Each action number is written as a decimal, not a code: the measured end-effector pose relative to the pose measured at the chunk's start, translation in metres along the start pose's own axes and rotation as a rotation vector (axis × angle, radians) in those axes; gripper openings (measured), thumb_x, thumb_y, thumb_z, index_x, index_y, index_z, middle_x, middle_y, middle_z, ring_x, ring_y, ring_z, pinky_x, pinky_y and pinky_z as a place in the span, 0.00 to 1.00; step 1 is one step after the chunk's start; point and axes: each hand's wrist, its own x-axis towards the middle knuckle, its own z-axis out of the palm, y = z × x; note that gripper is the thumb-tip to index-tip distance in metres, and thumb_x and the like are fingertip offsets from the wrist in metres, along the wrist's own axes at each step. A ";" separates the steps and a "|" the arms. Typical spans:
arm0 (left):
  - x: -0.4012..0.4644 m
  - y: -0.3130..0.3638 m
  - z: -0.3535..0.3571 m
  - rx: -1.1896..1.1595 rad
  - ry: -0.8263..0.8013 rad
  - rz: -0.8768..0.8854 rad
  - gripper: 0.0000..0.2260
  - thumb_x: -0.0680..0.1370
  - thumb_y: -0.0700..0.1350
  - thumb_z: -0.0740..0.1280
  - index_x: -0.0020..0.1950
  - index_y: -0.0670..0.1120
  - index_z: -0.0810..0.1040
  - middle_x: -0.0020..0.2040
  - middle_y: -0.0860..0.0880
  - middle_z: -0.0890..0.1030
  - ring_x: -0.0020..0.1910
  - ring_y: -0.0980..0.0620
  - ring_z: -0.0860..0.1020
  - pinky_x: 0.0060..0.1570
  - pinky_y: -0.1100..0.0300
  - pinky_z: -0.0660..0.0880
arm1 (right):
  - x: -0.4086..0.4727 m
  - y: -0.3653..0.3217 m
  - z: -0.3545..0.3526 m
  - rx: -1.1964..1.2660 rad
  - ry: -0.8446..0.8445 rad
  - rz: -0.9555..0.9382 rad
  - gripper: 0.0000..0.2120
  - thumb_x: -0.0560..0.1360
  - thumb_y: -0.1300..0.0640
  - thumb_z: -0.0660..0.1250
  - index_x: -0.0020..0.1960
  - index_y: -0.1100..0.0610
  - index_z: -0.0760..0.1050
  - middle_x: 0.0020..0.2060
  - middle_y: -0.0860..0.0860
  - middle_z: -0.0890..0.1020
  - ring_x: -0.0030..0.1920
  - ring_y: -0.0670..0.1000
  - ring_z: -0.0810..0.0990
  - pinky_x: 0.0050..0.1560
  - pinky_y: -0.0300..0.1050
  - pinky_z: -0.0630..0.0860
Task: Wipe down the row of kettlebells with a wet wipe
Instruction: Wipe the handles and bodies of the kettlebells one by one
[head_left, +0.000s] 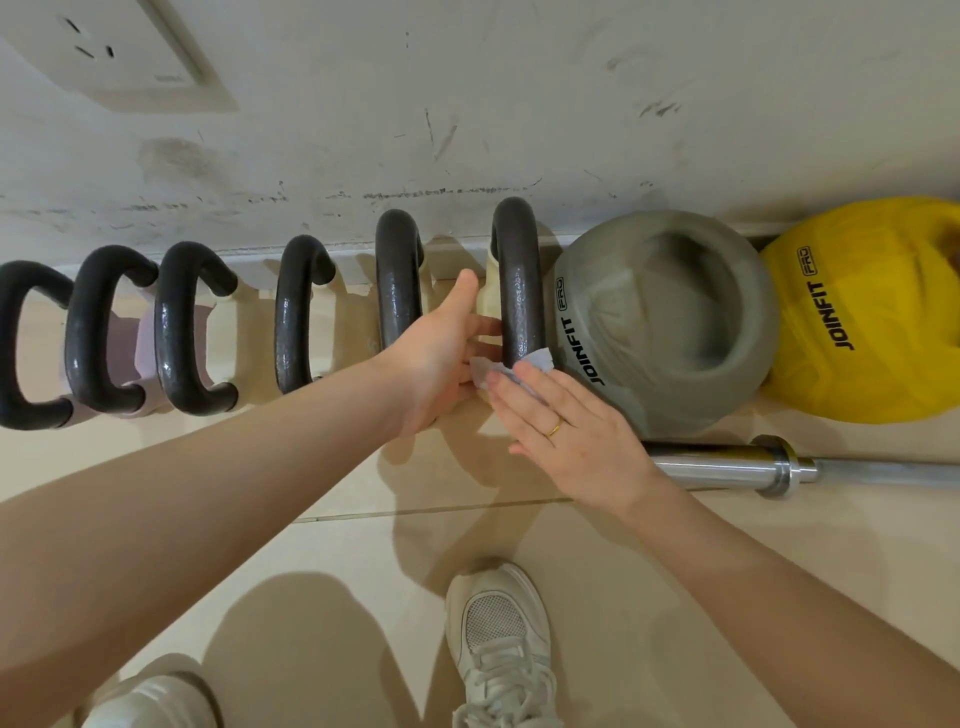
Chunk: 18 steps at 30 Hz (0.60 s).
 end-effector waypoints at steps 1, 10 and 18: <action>0.000 -0.001 0.000 0.019 0.014 0.003 0.33 0.78 0.65 0.45 0.71 0.43 0.67 0.70 0.42 0.71 0.68 0.47 0.70 0.72 0.50 0.60 | -0.001 0.003 0.001 -0.027 -0.001 -0.053 0.20 0.80 0.53 0.56 0.70 0.60 0.65 0.71 0.50 0.68 0.70 0.51 0.65 0.71 0.47 0.57; 0.002 0.000 0.007 0.048 0.086 0.046 0.31 0.79 0.63 0.44 0.71 0.43 0.67 0.75 0.46 0.65 0.75 0.51 0.58 0.72 0.54 0.52 | -0.003 0.025 0.006 -0.248 -0.164 -0.424 0.21 0.73 0.59 0.62 0.66 0.61 0.70 0.66 0.50 0.74 0.69 0.44 0.67 0.73 0.46 0.51; 0.000 0.001 0.003 0.000 0.074 0.060 0.33 0.77 0.66 0.46 0.71 0.46 0.67 0.74 0.47 0.65 0.76 0.51 0.57 0.72 0.54 0.50 | 0.024 0.005 -0.007 -0.378 -0.354 -0.429 0.16 0.72 0.59 0.60 0.56 0.60 0.79 0.53 0.53 0.83 0.61 0.54 0.76 0.72 0.52 0.52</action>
